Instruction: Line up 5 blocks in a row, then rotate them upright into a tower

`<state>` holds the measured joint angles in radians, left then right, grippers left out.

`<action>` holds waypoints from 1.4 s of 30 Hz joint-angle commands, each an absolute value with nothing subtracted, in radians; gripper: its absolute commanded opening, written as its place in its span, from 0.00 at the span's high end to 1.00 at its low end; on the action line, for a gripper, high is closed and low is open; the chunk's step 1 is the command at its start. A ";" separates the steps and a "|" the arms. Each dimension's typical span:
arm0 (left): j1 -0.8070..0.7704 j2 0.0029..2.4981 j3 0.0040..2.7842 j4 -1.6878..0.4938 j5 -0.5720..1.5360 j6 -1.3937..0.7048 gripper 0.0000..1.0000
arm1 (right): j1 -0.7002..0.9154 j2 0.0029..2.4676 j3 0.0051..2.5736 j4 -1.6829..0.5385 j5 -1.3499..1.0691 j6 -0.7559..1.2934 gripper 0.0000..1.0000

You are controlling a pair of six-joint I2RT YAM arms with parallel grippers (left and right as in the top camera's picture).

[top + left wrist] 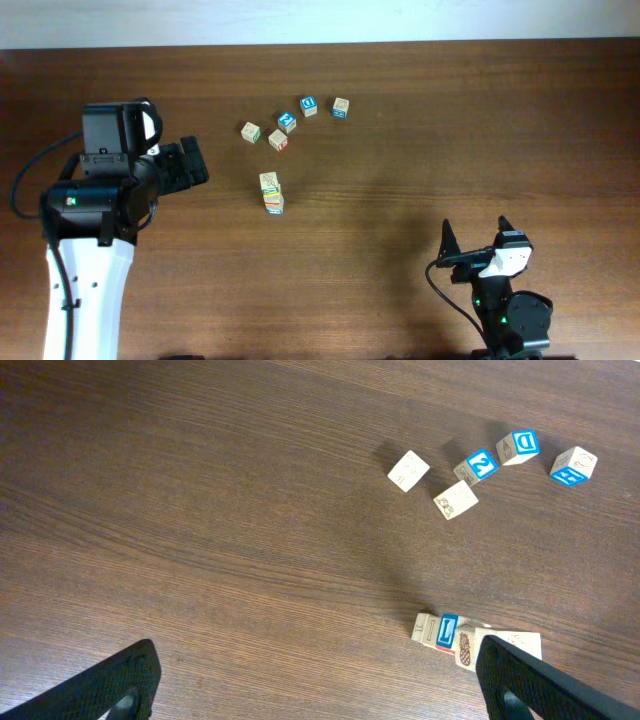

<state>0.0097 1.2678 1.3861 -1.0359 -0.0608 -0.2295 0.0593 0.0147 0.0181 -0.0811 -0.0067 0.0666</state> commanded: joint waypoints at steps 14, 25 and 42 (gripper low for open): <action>0.016 0.914 1.039 -0.685 -0.142 -0.146 0.01 | 0.052 0.004 0.006 -0.078 -0.015 0.059 0.02; 0.016 0.231 0.267 -0.120 -0.090 0.059 0.01 | 0.052 0.003 0.006 -0.078 -0.015 0.059 0.02; 0.016 0.005 0.009 -0.076 -0.078 0.174 0.01 | 0.052 0.004 0.006 -0.078 -0.015 0.059 0.02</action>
